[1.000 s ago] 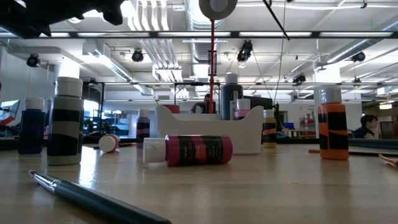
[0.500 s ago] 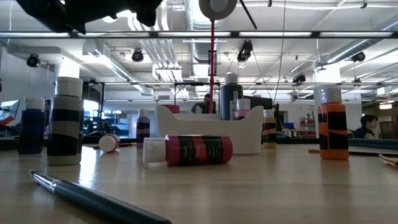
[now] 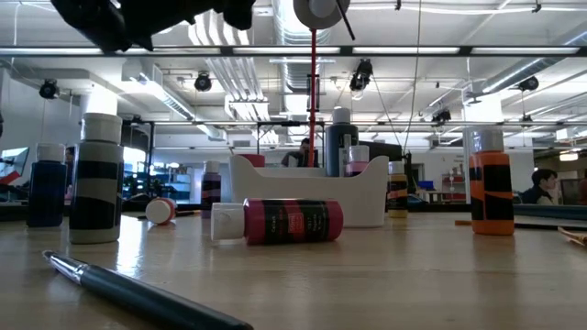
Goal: Pick & Place Paint Supplies
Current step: Put the gold paint brush into the red cup
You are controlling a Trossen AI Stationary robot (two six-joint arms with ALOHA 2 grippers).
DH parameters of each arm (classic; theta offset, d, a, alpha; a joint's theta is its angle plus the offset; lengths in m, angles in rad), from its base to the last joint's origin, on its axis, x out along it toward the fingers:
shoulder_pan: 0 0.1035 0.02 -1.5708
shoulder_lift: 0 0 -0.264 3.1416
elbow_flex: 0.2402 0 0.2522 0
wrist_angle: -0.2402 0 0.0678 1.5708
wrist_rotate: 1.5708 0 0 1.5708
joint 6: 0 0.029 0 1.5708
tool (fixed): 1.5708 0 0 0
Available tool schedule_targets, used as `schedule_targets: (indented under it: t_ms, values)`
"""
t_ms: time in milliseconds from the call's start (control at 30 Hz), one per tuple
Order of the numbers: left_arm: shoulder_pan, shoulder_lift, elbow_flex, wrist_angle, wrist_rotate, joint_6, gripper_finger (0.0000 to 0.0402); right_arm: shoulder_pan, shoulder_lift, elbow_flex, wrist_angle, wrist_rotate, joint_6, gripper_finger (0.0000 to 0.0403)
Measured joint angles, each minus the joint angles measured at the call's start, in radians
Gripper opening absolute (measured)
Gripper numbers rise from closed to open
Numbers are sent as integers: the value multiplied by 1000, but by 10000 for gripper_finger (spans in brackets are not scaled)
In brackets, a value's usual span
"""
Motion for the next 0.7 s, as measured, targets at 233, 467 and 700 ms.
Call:
schedule_targets:
  t_ms: [233,467,700]
  values:
    - [1,64,84,3,44,4,175,0,10,1,28,-17,-18,8]
    - [0,114,141,-2,100,-4,175,0,10,1,29,-17,-29,8]
    - [0,140,177,-1,110,-5,175,0,10,1,29,-17,-39,8]
